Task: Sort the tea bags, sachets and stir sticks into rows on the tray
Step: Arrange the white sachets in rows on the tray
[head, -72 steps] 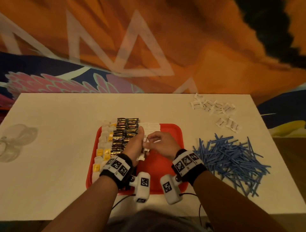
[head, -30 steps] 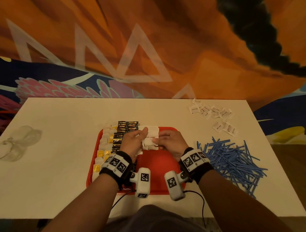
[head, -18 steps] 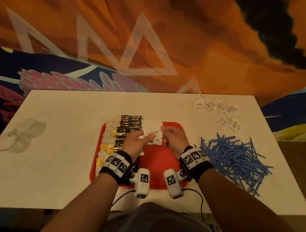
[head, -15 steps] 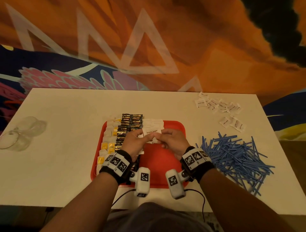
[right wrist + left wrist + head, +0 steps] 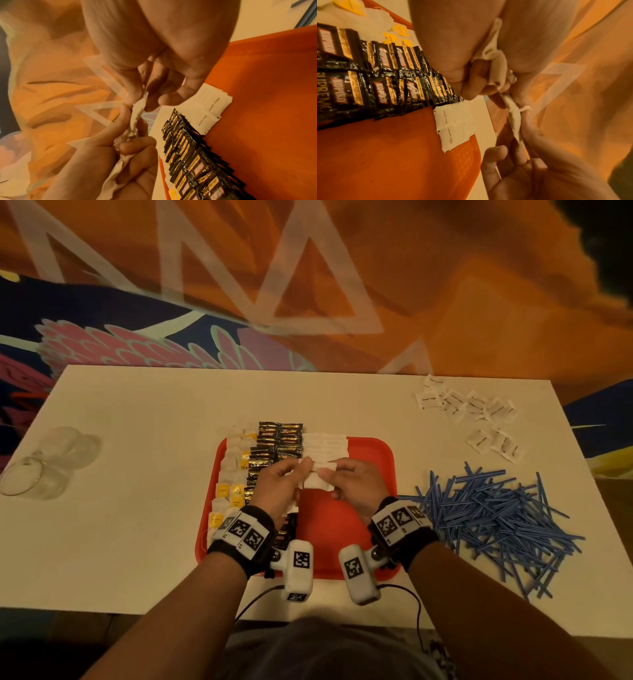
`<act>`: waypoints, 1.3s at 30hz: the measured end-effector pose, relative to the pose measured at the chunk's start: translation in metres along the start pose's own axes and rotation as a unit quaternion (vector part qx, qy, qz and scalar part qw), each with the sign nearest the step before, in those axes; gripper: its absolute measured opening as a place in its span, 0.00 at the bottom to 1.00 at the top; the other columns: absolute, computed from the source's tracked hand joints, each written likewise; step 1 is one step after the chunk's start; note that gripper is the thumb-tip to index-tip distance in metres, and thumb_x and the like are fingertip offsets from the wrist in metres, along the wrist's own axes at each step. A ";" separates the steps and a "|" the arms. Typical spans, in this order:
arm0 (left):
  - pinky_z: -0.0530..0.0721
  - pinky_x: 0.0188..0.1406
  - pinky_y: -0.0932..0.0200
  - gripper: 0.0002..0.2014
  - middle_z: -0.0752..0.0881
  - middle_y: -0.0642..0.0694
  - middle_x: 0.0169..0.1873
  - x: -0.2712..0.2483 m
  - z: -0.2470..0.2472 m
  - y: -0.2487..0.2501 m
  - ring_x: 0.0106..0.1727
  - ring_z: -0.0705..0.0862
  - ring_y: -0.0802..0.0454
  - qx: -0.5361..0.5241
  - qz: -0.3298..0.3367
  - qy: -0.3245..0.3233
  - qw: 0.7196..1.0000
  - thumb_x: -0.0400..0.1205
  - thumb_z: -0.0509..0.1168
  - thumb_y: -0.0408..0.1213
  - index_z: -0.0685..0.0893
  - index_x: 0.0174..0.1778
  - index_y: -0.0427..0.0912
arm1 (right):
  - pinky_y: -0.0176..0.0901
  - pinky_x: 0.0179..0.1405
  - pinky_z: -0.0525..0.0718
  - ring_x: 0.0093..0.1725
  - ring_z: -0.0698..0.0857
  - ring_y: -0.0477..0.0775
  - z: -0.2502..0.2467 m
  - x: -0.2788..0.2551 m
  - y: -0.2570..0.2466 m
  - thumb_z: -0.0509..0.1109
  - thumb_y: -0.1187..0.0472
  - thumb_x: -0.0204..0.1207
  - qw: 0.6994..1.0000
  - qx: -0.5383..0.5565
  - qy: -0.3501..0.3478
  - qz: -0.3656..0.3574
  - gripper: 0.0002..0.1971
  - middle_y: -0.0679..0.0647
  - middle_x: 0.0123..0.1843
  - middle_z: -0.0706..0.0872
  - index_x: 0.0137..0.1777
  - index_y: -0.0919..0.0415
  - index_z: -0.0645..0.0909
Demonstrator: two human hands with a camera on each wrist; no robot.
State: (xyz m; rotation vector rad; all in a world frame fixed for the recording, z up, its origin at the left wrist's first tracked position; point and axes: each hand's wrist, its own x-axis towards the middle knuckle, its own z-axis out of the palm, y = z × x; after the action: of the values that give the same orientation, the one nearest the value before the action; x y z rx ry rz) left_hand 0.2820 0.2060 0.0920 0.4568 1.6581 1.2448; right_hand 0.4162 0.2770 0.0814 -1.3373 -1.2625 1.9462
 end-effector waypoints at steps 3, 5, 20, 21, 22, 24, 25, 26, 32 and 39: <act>0.74 0.19 0.64 0.12 0.82 0.43 0.28 0.007 -0.001 -0.003 0.19 0.74 0.56 -0.007 -0.001 0.031 0.999 0.83 0.71 0.43 0.90 0.43 0.36 | 0.37 0.28 0.80 0.35 0.85 0.50 0.001 0.002 0.008 0.79 0.64 0.72 1.000 -0.010 0.007 0.016 0.06 0.58 0.41 0.90 0.47 0.64 0.87; 0.76 0.22 0.63 0.14 0.84 0.47 0.27 0.010 -0.002 -0.006 0.21 0.77 0.59 -0.002 0.003 0.046 0.999 0.83 0.70 0.43 0.89 0.40 0.36 | 0.36 0.28 0.81 0.33 0.87 0.48 0.002 0.003 0.015 0.81 0.65 0.71 0.999 -0.027 0.012 0.036 0.11 0.59 0.40 0.90 0.50 0.66 0.86; 0.82 0.38 0.56 0.12 0.85 0.48 0.33 0.011 -0.054 -0.038 0.34 0.81 0.52 0.039 -0.073 0.098 0.992 0.86 0.66 0.45 0.89 0.45 0.42 | 0.47 0.53 0.88 0.41 0.89 0.49 -0.018 0.046 0.076 0.79 0.60 0.73 0.973 -0.189 0.084 0.098 0.16 0.56 0.45 0.91 0.59 0.61 0.83; 0.81 0.36 0.59 0.12 0.85 0.48 0.34 0.010 -0.060 -0.039 0.34 0.81 0.53 0.043 -0.074 0.102 0.991 0.86 0.66 0.45 0.89 0.46 0.41 | 0.46 0.52 0.88 0.40 0.88 0.48 -0.015 0.051 0.076 0.79 0.59 0.73 0.972 -0.195 0.089 0.099 0.16 0.55 0.44 0.91 0.59 0.61 0.83; 0.81 0.33 0.61 0.12 0.85 0.47 0.34 0.010 -0.065 -0.040 0.33 0.81 0.54 0.045 -0.079 0.104 0.990 0.86 0.66 0.45 0.89 0.46 0.41 | 0.44 0.50 0.88 0.39 0.87 0.47 -0.012 0.055 0.077 0.79 0.58 0.73 0.970 -0.199 0.094 0.100 0.16 0.55 0.42 0.91 0.59 0.61 0.83; 0.82 0.32 0.59 0.11 0.85 0.48 0.33 0.009 -0.074 -0.042 0.32 0.83 0.54 0.022 -0.090 0.107 0.990 0.86 0.67 0.44 0.88 0.43 0.41 | 0.31 0.37 0.83 0.36 0.85 0.43 -0.004 0.066 0.077 0.78 0.57 0.74 0.967 -0.208 0.102 0.107 0.14 0.53 0.39 0.90 0.58 0.60 0.84; 0.81 0.29 0.61 0.12 0.85 0.48 0.31 0.008 -0.078 -0.042 0.29 0.83 0.55 0.007 -0.095 0.109 0.990 0.86 0.67 0.43 0.87 0.41 0.41 | 0.25 0.31 0.78 0.35 0.84 0.41 0.001 0.070 0.076 0.77 0.56 0.75 0.962 -0.225 0.104 0.112 0.12 0.51 0.39 0.89 0.56 0.58 0.83; 0.80 0.26 0.63 0.12 0.84 0.50 0.28 0.008 -0.080 -0.041 0.26 0.82 0.58 0.001 -0.098 0.112 0.989 0.86 0.67 0.42 0.86 0.40 0.40 | 0.24 0.30 0.75 0.36 0.83 0.40 0.005 0.073 0.075 0.76 0.54 0.76 0.955 -0.257 0.103 0.112 0.11 0.50 0.39 0.89 0.54 0.57 0.83; 0.76 0.20 0.69 0.13 0.81 0.47 0.31 0.006 -0.097 -0.040 0.19 0.76 0.63 0.034 -0.087 0.130 0.987 0.87 0.65 0.41 0.86 0.47 0.33 | 0.31 0.28 0.68 0.41 0.78 0.45 0.018 0.082 0.083 0.79 0.53 0.72 0.922 -0.329 0.180 0.099 0.11 0.47 0.45 0.83 0.43 0.56 0.80; 0.76 0.21 0.69 0.14 0.82 0.46 0.31 0.010 -0.101 -0.043 0.21 0.76 0.62 0.026 -0.096 0.138 0.985 0.87 0.65 0.41 0.87 0.49 0.33 | 0.42 0.39 0.78 0.43 0.81 0.52 0.023 0.079 0.081 0.73 0.60 0.77 0.888 -0.445 0.100 -0.067 0.06 0.50 0.41 0.80 0.46 0.57 0.77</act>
State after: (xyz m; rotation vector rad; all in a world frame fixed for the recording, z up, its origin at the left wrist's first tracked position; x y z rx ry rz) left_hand 0.2015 0.1443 0.0493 0.1530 1.9210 1.1620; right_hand 0.3718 0.2903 -0.0244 -1.7135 -2.1867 1.0758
